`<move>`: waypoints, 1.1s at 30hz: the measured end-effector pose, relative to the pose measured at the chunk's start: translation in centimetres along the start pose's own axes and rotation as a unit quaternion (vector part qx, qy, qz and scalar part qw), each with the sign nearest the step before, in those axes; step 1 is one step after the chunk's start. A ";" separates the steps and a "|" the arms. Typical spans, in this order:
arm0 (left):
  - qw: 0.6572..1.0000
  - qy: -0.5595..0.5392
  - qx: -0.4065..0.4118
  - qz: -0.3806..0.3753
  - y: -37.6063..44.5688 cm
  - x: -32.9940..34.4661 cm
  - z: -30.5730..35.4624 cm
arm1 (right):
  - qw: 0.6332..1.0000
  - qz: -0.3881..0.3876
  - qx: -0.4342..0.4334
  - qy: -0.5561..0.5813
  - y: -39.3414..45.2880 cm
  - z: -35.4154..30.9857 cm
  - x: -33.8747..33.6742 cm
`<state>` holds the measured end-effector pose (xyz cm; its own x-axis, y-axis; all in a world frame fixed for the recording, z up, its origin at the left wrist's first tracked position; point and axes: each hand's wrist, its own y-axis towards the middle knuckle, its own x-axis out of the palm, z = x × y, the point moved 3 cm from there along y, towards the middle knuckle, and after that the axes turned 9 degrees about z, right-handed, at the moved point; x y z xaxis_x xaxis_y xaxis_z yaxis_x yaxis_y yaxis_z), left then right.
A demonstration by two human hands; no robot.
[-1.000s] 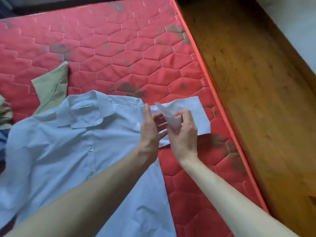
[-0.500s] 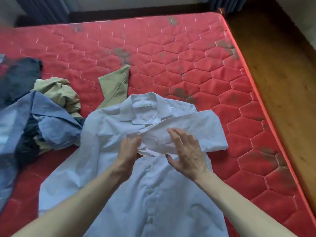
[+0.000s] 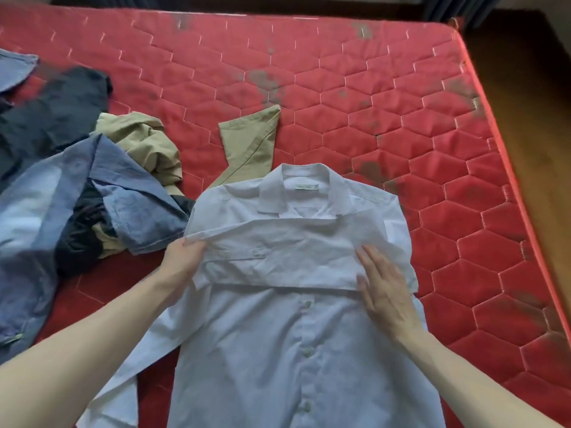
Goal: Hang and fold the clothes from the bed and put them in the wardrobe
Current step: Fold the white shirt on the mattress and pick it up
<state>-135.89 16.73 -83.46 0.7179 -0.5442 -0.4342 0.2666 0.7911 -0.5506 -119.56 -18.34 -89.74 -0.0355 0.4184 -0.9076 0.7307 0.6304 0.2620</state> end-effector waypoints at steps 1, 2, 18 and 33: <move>1.000 -0.003 0.005 0.007 0.4 0.1 -0.2 | 0.998 0.050 0.045 -0.009 0.9 0.3 -0.6; 1.000 -0.002 0.011 0.013 0.7 0.1 -0.5 | 0.991 0.094 0.095 -0.015 1.9 0.8 -1.2; 0.998 0.041 0.043 -0.032 1.6 2.8 -0.5 | 0.976 -0.144 0.034 -0.163 13.2 10.0 -2.3; 0.948 0.200 0.226 0.104 2.1 3.7 -0.3 | 0.984 0.017 0.150 -0.095 10.2 10.5 -2.9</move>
<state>-132.89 16.33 -86.43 0.5077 -0.3548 -0.7850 0.4599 0.8822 -0.1013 -104.85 -19.96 -87.86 0.1000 0.2878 -0.9525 0.8985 0.3851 0.2107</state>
